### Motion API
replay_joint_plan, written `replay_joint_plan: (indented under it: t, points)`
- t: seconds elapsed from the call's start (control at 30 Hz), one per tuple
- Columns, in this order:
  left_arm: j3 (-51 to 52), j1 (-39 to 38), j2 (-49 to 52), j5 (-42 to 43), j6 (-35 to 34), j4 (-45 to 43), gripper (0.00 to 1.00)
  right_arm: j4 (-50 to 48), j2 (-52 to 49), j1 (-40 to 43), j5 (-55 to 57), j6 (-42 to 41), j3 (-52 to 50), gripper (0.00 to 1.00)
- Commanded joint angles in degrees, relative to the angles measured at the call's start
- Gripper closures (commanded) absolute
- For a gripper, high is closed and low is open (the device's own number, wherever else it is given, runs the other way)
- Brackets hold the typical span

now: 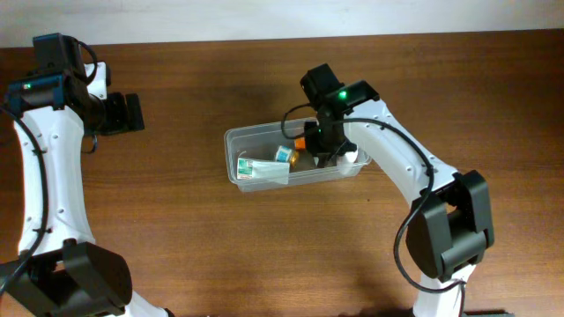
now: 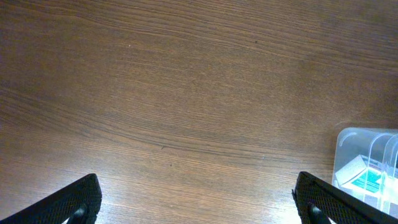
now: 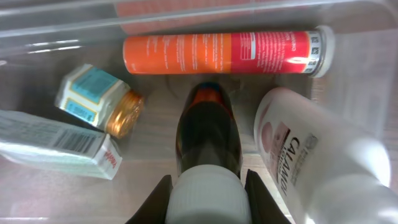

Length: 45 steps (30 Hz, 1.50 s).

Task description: Pack container

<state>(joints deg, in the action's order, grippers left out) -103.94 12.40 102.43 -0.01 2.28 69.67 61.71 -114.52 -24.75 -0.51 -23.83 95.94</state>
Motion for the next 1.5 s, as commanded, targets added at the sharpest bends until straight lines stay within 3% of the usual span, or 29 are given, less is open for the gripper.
replay_joint_plan:
  t: [0.0, 0.13, 0.37, 0.53, 0.8, 0.93, 1.23, 1.27, 1.3, 1.47]
  points:
    - [-0.42, 0.13, -1.09, 0.20, -0.59, 0.04, 0.01, -0.92, 0.13, -0.28, -0.33, -0.66, -0.31, 0.69]
    - [-0.42, 0.13, -1.09, 0.22, -0.59, 0.04, 0.01, -0.74, 1.11, -0.26, 0.04, 1.31, 0.94, 0.39]
    - [-0.42, 0.13, -1.09, 0.20, -0.59, 0.04, 0.01, 4.85, 9.27, -0.24, 3.80, 2.56, 7.96, 0.36]
    - [-0.42, 0.13, -1.09, 0.20, -0.59, 0.04, 0.01, 7.89, 18.84, 3.50, 7.06, 2.54, 9.99, 0.26]
    - [-0.42, 0.13, -1.09, 0.20, -0.59, 0.04, 0.01, 14.47, 21.75, 26.32, 3.41, 3.32, 9.97, 0.12]
    - [-0.42, 0.13, -1.09, 0.22, -0.59, 0.07, 0.01, 14.51, 21.64, 31.26, -2.21, 7.69, 9.99, 0.11]
    - [-0.42, 0.13, -1.09, 0.20, -0.59, 0.04, 0.00, 16.15, 31.23, 28.89, -5.68, 10.12, 9.99, 0.15]
    - [-0.42, 0.13, -1.09, 0.20, -0.59, 0.04, 0.00, 16.59, 33.07, 28.11, -6.64, 10.10, 9.99, 0.13]
    - [-0.42, 0.13, -1.09, 0.20, -0.59, 0.04, 0.01, 16.59, 35.26, 27.12, -9.86, 9.84, 9.99, 0.02]
    - [-0.42, 0.13, -1.09, 0.22, -0.59, 0.04, 0.01, 18.05, 42.10, 23.47, -14.86, 10.88, 9.99, 0.02]
